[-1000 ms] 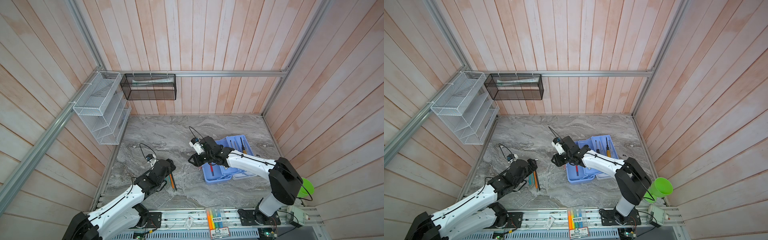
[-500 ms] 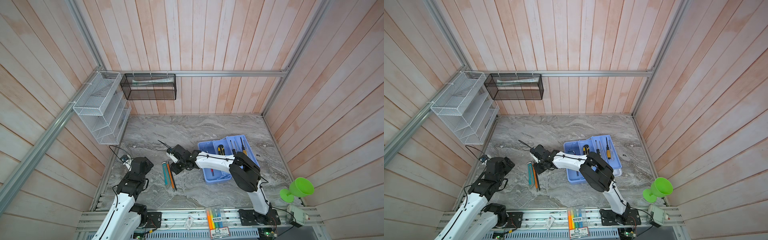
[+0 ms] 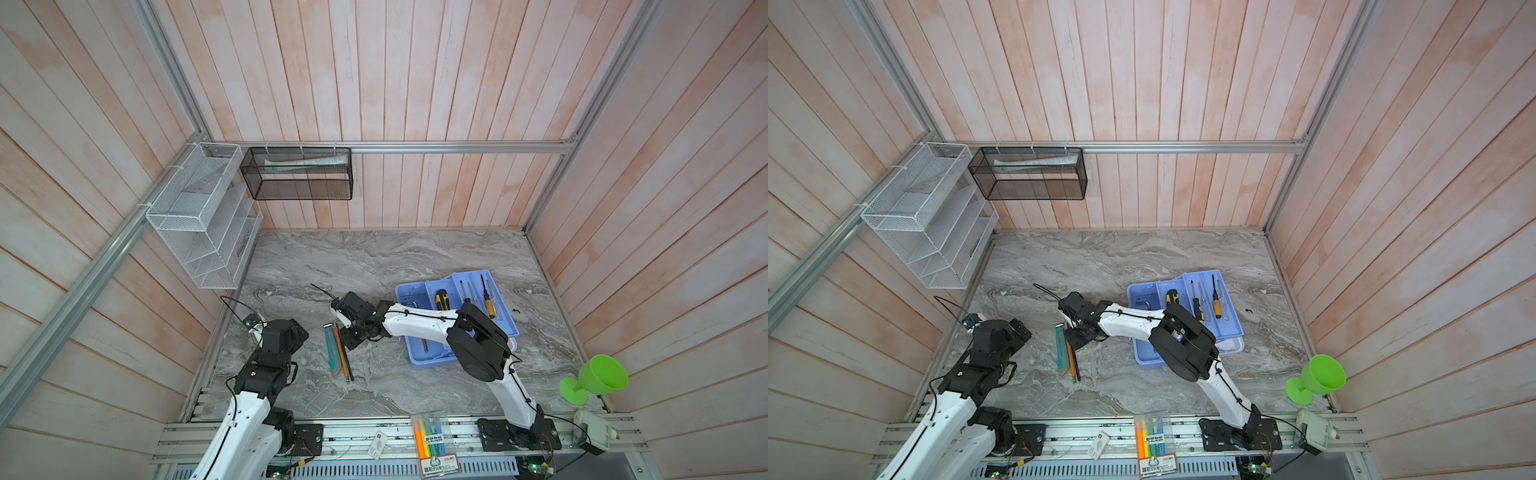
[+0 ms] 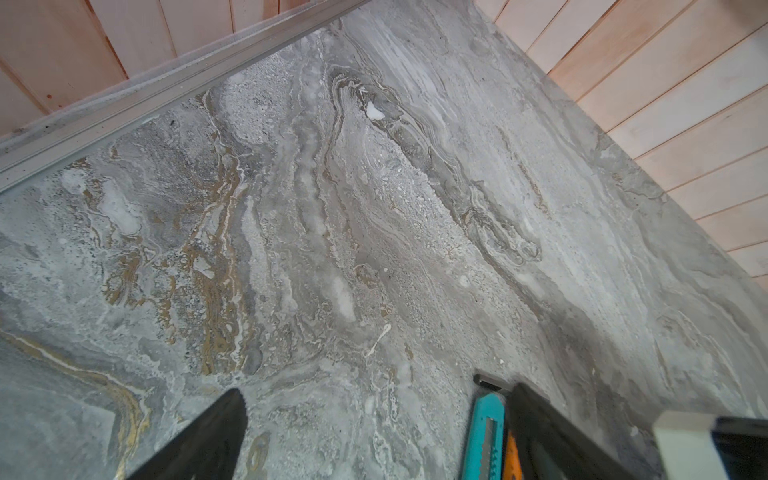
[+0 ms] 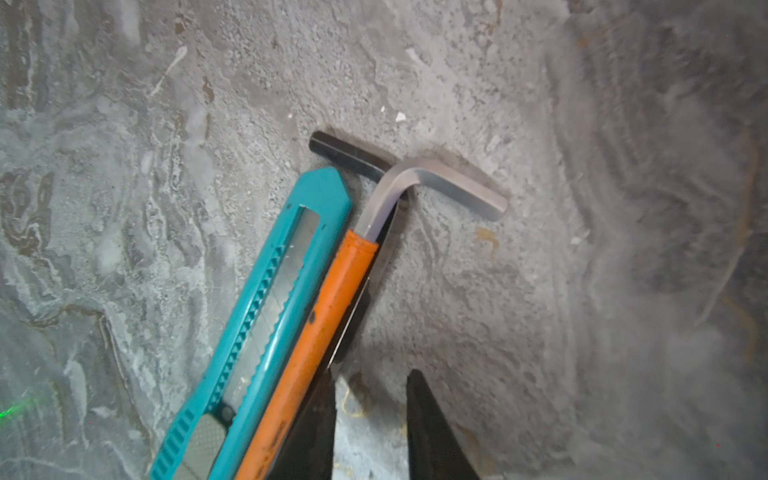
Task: Pack the tool kit
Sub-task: 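Move the right gripper to the tool pile and grasp the orange-handled hex key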
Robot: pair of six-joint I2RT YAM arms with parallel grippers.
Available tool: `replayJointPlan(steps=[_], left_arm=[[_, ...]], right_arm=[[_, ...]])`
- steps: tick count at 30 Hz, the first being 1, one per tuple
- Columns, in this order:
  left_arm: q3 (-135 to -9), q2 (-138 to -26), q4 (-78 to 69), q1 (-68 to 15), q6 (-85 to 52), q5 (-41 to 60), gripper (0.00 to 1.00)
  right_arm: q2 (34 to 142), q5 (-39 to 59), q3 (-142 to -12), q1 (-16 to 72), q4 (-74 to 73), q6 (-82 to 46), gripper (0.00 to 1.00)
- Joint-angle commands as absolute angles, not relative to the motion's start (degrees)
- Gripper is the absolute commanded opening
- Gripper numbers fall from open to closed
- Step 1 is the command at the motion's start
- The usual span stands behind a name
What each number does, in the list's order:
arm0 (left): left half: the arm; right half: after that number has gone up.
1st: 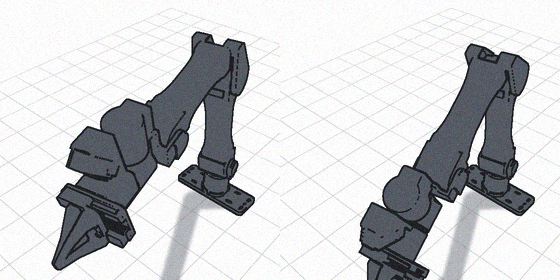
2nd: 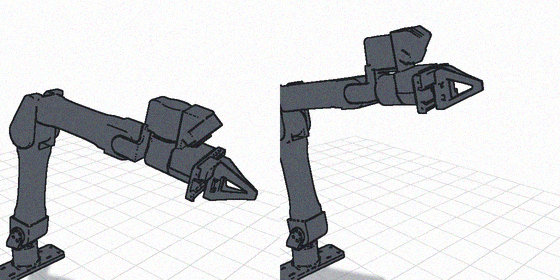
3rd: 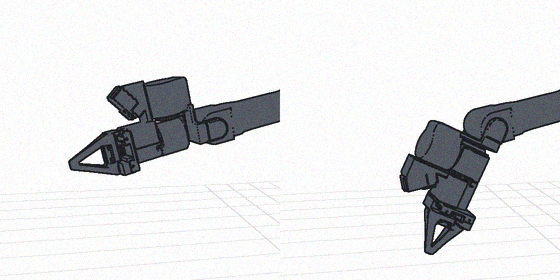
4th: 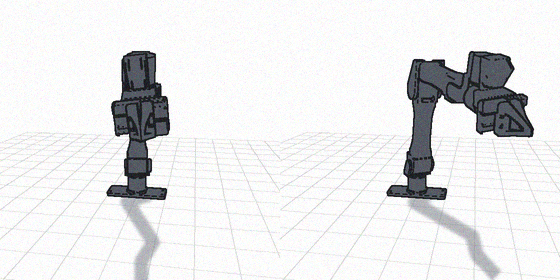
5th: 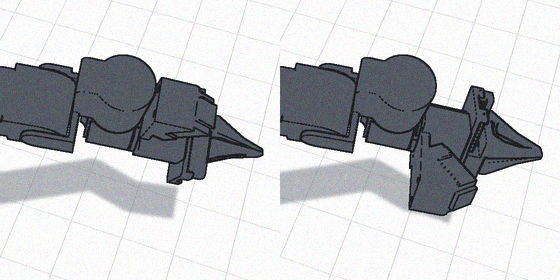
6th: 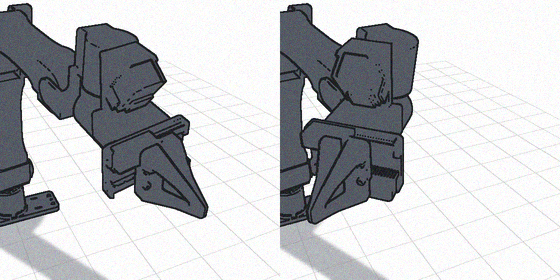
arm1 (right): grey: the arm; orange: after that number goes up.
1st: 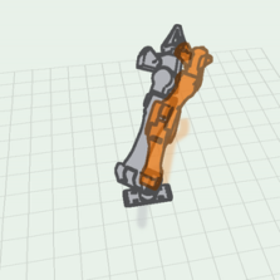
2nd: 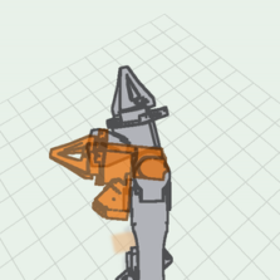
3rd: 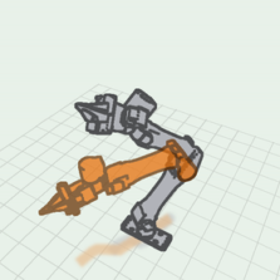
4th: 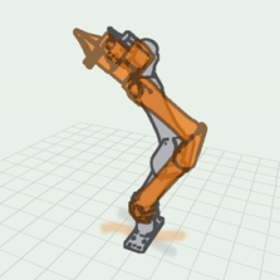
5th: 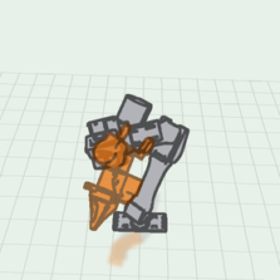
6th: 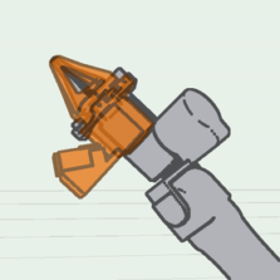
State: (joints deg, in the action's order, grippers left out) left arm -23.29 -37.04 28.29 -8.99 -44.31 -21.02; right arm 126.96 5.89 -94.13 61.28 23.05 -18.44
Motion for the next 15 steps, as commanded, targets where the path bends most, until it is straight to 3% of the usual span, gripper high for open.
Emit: replayJointPlan(steps=[1, 15], left_arm=[[-22.1, -35.1, 27.9, -8.8, -43.6, -20.7, 1.00], [-21.8, -34.8, 27.9, -8.7, -43.8, -20.7, 1.00]], right_arm=[[129.5, 5.8, -96.3, 61.9, 24.7, -19.0, 0.28], [132.6, 4.9, -99.6, 63.5, 26.7, -18.9, 0.28]])
